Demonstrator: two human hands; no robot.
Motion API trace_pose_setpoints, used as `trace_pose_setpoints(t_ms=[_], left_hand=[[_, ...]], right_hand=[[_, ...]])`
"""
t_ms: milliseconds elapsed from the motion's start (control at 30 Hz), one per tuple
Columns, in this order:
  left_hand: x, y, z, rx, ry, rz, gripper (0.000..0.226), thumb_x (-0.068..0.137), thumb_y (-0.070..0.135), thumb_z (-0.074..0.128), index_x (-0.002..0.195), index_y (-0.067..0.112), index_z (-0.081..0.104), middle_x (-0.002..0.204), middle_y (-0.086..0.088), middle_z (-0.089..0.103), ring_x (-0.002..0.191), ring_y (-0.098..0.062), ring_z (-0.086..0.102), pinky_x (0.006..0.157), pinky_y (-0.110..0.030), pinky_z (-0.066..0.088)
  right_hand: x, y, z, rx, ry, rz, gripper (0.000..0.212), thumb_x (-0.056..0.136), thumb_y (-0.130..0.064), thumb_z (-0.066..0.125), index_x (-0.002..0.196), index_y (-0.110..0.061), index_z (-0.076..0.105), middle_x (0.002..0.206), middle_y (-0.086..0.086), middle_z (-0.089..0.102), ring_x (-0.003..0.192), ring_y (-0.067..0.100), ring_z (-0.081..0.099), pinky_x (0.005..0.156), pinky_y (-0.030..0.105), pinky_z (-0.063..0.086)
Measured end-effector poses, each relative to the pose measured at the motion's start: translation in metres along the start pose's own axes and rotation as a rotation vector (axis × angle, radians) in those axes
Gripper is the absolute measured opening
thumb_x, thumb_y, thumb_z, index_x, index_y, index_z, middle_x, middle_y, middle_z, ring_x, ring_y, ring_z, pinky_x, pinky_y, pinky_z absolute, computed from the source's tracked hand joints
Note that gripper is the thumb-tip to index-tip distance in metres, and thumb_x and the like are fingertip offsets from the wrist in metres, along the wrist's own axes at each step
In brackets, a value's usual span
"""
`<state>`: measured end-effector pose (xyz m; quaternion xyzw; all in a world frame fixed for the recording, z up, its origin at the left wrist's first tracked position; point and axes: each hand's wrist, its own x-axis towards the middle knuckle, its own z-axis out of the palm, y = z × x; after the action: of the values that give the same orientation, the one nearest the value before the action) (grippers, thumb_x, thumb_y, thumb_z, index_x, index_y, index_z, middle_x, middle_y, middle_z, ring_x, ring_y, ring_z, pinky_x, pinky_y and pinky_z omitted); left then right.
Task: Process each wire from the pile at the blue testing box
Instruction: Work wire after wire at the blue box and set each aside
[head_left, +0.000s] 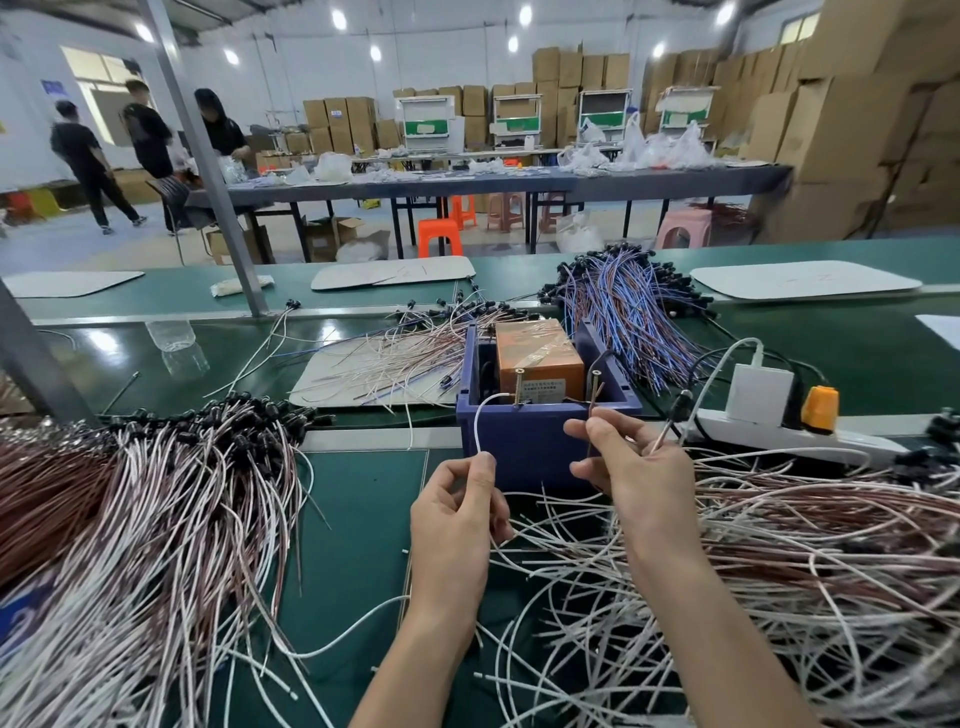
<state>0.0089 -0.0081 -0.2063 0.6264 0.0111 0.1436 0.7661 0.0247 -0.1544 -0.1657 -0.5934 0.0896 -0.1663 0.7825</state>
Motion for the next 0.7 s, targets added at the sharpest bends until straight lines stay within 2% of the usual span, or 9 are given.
trace_pose_setpoints(t_ms=[700], left_hand=[[0.0019,0.0048,-0.0007,-0.066,0.071,0.023,0.024,0.1,0.033,0.061,0.085,0.014,0.062,0.06,-0.001,0.056,0.05,-0.012,0.05,0.05,-0.018,0.045]], right_hand=[[0.002,0.0034,0.0004,-0.003,0.0,-0.002,0.008,0.099,-0.012,0.063,0.106,-0.012,0.066,0.086,-0.003,0.079,0.049,0.01,0.065,0.056,0.016,0.054]])
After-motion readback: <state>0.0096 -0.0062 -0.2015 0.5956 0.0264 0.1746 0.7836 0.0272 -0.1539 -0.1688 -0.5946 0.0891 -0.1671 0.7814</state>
